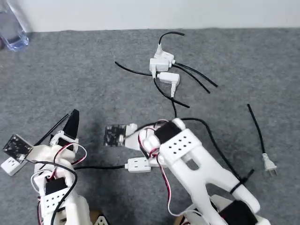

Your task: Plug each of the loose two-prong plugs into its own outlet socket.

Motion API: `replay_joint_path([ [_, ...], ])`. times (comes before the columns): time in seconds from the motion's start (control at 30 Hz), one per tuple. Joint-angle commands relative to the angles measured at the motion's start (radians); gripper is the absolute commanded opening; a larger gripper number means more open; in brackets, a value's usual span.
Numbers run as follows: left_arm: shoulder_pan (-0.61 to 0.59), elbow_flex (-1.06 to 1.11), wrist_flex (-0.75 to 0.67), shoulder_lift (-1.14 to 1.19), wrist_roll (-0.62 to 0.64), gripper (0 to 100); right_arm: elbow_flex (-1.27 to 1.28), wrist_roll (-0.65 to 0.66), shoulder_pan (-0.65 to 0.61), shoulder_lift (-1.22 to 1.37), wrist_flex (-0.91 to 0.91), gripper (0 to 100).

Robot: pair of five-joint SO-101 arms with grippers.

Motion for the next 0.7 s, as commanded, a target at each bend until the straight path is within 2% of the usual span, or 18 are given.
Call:
replay_joint_path([
  [0.0, 0.011, -0.008, 0.006, -0.008, -0.003, 43, 0.018, 0.054, -0.015, -0.051, -0.053, 0.8],
  [0.23, 0.055, -0.008, 0.048, -0.009, -0.005, 43, 0.015, 0.052, -0.15, -0.088, -0.056, 0.8],
  [0.67, 0.06, -0.008, 0.051, -0.009, -0.005, 43, -0.133, -0.014, -0.193, -0.079, 0.028, 0.8],
])
